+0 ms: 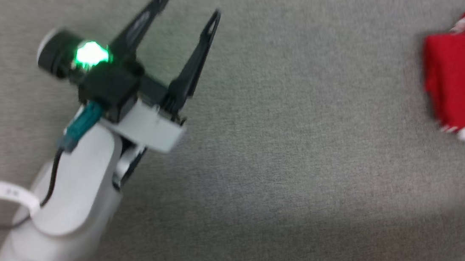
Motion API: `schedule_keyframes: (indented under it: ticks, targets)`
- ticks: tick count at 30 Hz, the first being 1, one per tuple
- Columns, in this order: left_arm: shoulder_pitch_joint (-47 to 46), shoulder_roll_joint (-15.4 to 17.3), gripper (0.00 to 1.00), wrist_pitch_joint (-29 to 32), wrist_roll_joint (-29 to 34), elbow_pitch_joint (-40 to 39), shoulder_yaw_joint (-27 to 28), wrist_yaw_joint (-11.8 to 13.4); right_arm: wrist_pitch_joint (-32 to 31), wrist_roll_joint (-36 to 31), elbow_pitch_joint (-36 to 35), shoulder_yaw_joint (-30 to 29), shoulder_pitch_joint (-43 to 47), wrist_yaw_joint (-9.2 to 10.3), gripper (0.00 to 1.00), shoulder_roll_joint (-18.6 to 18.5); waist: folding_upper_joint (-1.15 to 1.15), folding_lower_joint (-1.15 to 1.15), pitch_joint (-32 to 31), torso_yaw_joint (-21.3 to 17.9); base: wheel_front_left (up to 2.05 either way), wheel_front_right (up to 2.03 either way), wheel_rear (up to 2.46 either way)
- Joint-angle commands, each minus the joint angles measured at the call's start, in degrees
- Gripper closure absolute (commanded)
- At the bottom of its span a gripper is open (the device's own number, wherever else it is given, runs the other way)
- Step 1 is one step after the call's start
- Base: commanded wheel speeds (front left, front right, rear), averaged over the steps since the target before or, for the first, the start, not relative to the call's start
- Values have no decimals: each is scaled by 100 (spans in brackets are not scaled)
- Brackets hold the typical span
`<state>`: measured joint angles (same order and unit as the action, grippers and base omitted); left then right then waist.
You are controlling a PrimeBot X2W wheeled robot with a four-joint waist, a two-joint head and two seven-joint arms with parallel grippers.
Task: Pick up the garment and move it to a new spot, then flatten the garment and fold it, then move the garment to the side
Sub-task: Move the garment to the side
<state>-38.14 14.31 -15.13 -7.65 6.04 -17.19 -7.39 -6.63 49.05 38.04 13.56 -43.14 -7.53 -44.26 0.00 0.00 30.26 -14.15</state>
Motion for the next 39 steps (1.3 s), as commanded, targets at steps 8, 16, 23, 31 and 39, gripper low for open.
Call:
schedule_keyframes:
  ticks: [8,16,23,31,39]
  targets:
    - [-1061,41,0,2,-42,204,-383,-12,874,-652,1244,170,-1233,9,100,158,0,0,894,-215,0,0,0]
    - [-1350,136,0,2,3,245,-439,-12,1526,-1266,2358,466,-2080,9,100,334,0,0,1162,-72,0,0,0]
    - [-1246,123,0,2,21,274,-391,-12,1908,-1362,3014,561,-2290,9,47,526,0,0,1096,-26,0,0,0]
    - [-932,18,0,2,-50,326,-234,14,2032,-1234,3033,824,-2123,9,0,527,0,0,658,45,0,0,0]
    - [114,-223,0,2,-84,384,145,78,2147,-1366,2399,1596,-1604,9,0,703,0,0,-304,355,0,0,0]
